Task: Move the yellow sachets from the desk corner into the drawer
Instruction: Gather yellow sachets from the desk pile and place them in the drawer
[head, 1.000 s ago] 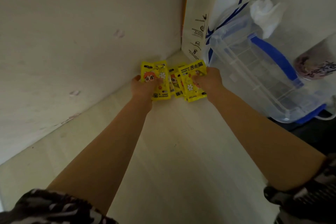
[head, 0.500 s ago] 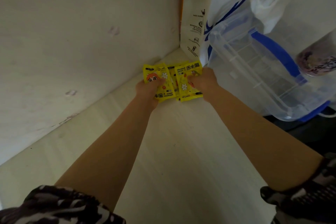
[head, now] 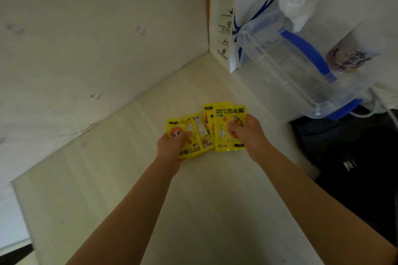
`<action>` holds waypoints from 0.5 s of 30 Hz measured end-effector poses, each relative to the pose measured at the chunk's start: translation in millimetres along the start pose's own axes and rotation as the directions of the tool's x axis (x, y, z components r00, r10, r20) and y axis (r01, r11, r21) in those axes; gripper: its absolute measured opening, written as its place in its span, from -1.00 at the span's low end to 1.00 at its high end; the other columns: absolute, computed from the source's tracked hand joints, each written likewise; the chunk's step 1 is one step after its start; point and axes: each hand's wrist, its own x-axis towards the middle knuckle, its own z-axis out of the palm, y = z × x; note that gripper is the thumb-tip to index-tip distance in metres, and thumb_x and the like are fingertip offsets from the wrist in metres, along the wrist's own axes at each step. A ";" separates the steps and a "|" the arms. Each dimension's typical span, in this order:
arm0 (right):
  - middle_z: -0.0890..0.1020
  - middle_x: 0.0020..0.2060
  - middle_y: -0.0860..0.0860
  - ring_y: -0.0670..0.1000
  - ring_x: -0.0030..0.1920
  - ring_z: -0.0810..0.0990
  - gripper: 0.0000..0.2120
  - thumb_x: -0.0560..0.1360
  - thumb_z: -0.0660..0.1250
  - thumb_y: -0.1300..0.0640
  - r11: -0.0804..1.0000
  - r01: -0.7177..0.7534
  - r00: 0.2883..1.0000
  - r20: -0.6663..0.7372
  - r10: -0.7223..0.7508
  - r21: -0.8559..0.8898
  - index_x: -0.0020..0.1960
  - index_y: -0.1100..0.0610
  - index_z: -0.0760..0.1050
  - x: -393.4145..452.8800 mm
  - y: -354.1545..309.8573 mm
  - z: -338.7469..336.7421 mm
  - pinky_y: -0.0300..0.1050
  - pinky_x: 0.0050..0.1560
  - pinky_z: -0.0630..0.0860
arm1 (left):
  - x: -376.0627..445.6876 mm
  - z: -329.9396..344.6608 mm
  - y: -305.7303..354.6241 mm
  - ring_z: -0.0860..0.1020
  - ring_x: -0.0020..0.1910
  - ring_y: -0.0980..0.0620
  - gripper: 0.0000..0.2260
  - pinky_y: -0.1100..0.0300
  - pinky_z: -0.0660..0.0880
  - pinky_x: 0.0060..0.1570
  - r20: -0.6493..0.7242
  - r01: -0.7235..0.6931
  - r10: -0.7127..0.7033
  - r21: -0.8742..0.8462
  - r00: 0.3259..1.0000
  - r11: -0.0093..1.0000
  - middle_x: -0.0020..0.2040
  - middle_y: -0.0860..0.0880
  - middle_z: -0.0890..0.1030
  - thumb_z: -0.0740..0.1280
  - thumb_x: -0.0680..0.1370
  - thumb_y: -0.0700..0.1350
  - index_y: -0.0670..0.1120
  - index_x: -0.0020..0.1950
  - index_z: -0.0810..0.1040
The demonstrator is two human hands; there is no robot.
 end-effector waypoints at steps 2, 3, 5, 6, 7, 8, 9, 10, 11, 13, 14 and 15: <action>0.53 -0.31 -0.01 -0.03 -0.32 0.48 -0.85 0.47 0.32 0.28 1.000 -0.010 1.000 0.021 0.009 0.013 0.03 0.24 0.46 -22.5 14.1 -3.3 -0.11 -0.18 0.49 | -20.4 -9.6 -13.2 0.63 -0.20 -0.15 -0.86 -0.07 0.63 -0.18 0.019 -0.007 0.007 0.000 1.000 1.000 -0.18 -0.17 0.63 0.40 0.47 -0.32 -0.16 -0.01 0.58; 0.54 -0.28 0.02 -0.01 -0.27 0.49 -0.83 0.47 0.32 0.28 1.000 -0.022 0.999 0.026 0.022 0.022 0.05 0.25 0.45 -34.6 21.2 -5.6 -0.07 -0.14 0.49 | -30.5 -15.0 -19.2 0.62 -0.20 -0.15 -0.86 -0.09 0.61 -0.14 0.032 -0.006 0.006 0.003 0.999 1.000 -0.19 -0.17 0.62 0.40 0.47 -0.32 -0.17 0.00 0.58; 0.55 -0.22 0.07 0.03 -0.21 0.51 -0.80 0.48 0.33 0.27 0.998 -0.048 0.998 0.038 0.046 0.038 0.09 0.28 0.45 -59.9 34.2 -10.5 -0.01 -0.09 0.51 | -52.1 -25.5 -29.4 0.61 -0.20 -0.15 -0.85 -0.12 0.59 -0.10 0.062 -0.002 0.001 0.012 0.998 1.000 -0.23 -0.16 0.60 0.39 0.48 -0.30 -0.17 0.02 0.57; 0.57 -0.19 0.08 0.03 -0.20 0.53 -0.79 0.48 0.34 0.26 0.998 -0.053 0.998 0.041 0.051 0.044 0.10 0.28 0.46 -72.9 40.3 -13.1 0.00 -0.07 0.54 | -63.5 -30.6 -33.2 0.61 -0.21 -0.14 -0.85 -0.10 0.60 -0.11 0.081 -0.003 0.002 0.015 0.997 1.000 -0.24 -0.16 0.60 0.39 0.48 -0.30 -0.18 0.03 0.57; 0.58 -0.18 0.08 0.02 -0.21 0.54 -0.79 0.49 0.34 0.26 0.997 -0.053 0.998 0.040 0.051 0.052 0.10 0.28 0.46 -86.7 45.3 -16.0 -0.01 -0.08 0.56 | -75.2 -35.7 -36.7 0.62 -0.22 -0.13 -0.85 -0.08 0.61 -0.13 0.102 -0.007 0.005 0.016 0.995 1.000 -0.24 -0.15 0.61 0.39 0.48 -0.29 -0.18 0.04 0.57; 0.59 -0.17 0.08 0.01 -0.22 0.55 -0.80 0.50 0.34 0.25 0.997 -0.055 0.998 0.035 0.052 0.059 0.10 0.27 0.47 -99.9 50.4 -18.9 -0.07 -0.11 0.56 | -87.1 -40.5 -39.5 0.63 -0.22 -0.13 -0.84 -0.06 0.61 -0.15 0.124 -0.013 0.011 0.017 0.992 1.000 -0.23 -0.14 0.63 0.39 0.49 -0.29 -0.19 0.05 0.57; 0.60 -0.15 0.08 0.00 -0.21 0.56 -0.81 0.50 0.33 0.25 0.996 -0.057 0.998 0.033 0.055 0.066 0.10 0.25 0.47 -113.2 55.0 -21.7 -0.11 -0.13 0.55 | -98.5 -45.2 -41.8 0.65 -0.21 -0.12 -0.84 -0.05 0.61 -0.16 0.142 -0.023 0.020 0.021 0.990 1.000 -0.21 -0.15 0.65 0.39 0.49 -0.29 -0.19 0.06 0.58; 0.62 -0.11 0.09 0.02 -0.18 0.59 -0.81 0.51 0.33 0.23 0.995 -0.061 0.998 0.029 0.059 0.075 0.11 0.23 0.48 -125.6 60.2 -24.5 -0.12 -0.12 0.56 | -109.6 -50.1 -43.8 0.66 -0.21 -0.11 -0.84 -0.03 0.60 -0.18 0.152 -0.033 0.028 0.030 0.988 0.999 -0.19 -0.14 0.66 0.39 0.49 -0.28 -0.18 0.06 0.59; 0.64 -0.06 0.11 0.05 -0.13 0.61 -0.80 0.51 0.33 0.22 0.994 -0.068 0.998 0.021 0.066 0.084 0.13 0.21 0.49 -137.4 65.3 -27.0 -0.07 -0.07 0.58 | -120.1 -55.0 -45.7 0.66 -0.23 -0.09 -0.85 -0.01 0.60 -0.20 0.159 -0.042 0.035 0.043 0.987 0.998 -0.20 -0.13 0.66 0.39 0.49 -0.28 -0.17 0.06 0.59; 0.65 0.01 0.13 0.14 -0.02 0.64 -0.80 0.51 0.33 0.20 0.992 -0.080 0.997 -0.006 0.081 0.097 0.13 0.17 0.50 -160.0 74.7 -30.5 0.09 0.05 0.59 | -139.5 -65.5 -49.3 0.64 -0.30 -0.04 -0.87 0.01 0.59 -0.22 0.170 -0.069 0.056 0.077 0.984 0.995 -0.25 -0.11 0.64 0.39 0.49 -0.27 -0.16 0.03 0.60; 0.65 0.02 0.14 0.16 0.01 0.64 -0.81 0.51 0.33 0.19 0.992 -0.079 0.996 -0.021 0.081 0.097 0.13 0.17 0.49 -170.9 78.8 -30.9 0.14 0.08 0.59 | -148.5 -71.0 -51.4 0.63 -0.33 -0.03 -0.88 0.00 0.58 -0.20 0.179 -0.083 0.066 0.093 0.982 0.992 -0.28 -0.11 0.63 0.39 0.49 -0.27 -0.16 0.02 0.60; 0.64 0.03 0.14 0.17 0.02 0.64 -0.81 0.52 0.33 0.18 0.993 -0.074 0.996 -0.035 0.077 0.097 0.12 0.16 0.49 -181.7 82.7 -30.4 0.15 0.06 0.59 | -156.3 -77.3 -53.9 0.63 -0.35 -0.02 -0.89 -0.01 0.56 -0.18 0.189 -0.094 0.072 0.106 0.979 0.990 -0.30 -0.09 0.62 0.39 0.49 -0.27 -0.16 0.01 0.60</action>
